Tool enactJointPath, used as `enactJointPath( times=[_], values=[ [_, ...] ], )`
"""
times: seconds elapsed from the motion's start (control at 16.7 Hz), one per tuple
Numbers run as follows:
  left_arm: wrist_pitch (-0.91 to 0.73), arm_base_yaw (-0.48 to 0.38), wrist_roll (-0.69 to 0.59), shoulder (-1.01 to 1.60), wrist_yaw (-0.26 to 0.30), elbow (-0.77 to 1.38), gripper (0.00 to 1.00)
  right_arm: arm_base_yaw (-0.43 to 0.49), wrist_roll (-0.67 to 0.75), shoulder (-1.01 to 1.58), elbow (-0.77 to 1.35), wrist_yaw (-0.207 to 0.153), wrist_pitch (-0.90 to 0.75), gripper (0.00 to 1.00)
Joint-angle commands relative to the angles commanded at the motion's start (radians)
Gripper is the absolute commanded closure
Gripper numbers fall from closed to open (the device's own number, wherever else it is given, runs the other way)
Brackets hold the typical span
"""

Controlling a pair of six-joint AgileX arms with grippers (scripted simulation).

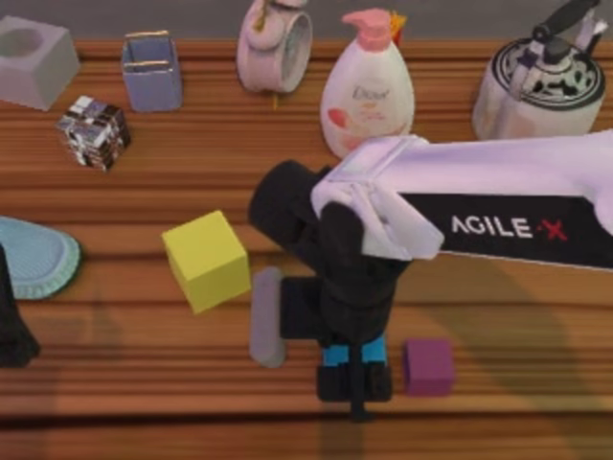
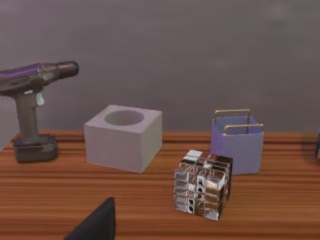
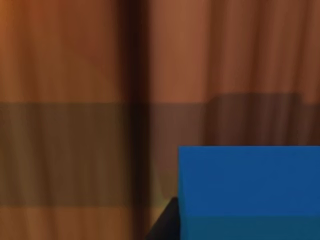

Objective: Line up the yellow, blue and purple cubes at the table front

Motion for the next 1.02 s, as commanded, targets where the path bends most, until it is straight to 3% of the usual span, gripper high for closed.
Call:
enactJointPath(
  times=[0.12, 0.9, 1.02],
  values=[
    [0.000, 0.000, 0.000, 0.000, 0.000, 0.000, 0.00, 0.000, 0.000, 0.000, 0.000, 0.000, 0.000, 1.00],
    [0.000, 0.000, 0.000, 0.000, 0.000, 0.000, 0.00, 0.000, 0.000, 0.000, 0.000, 0.000, 0.000, 0.02],
    [0.000, 0.000, 0.000, 0.000, 0.000, 0.000, 0.00, 0.000, 0.000, 0.000, 0.000, 0.000, 0.000, 0.00]
  ],
)
